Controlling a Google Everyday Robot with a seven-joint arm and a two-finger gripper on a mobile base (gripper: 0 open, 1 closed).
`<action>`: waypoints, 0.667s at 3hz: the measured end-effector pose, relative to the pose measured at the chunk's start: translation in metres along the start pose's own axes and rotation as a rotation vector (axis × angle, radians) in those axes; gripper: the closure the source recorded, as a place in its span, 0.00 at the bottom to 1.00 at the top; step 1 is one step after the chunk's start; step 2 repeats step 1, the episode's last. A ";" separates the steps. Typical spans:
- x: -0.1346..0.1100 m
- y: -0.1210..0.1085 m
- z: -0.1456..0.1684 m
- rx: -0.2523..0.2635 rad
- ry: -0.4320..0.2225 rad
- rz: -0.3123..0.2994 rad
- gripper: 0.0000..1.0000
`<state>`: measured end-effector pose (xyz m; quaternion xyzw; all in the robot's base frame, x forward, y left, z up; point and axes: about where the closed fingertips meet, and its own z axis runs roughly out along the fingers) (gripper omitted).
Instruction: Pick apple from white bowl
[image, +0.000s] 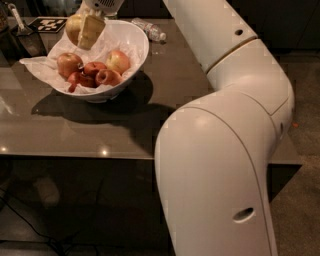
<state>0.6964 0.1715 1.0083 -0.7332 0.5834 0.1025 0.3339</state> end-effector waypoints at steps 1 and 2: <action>-0.002 0.000 -0.002 0.003 -0.002 -0.002 1.00; -0.002 0.000 -0.002 0.003 -0.002 -0.002 1.00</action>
Offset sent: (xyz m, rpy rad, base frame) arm 0.0000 0.0000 0.0000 0.0000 0.0000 0.0000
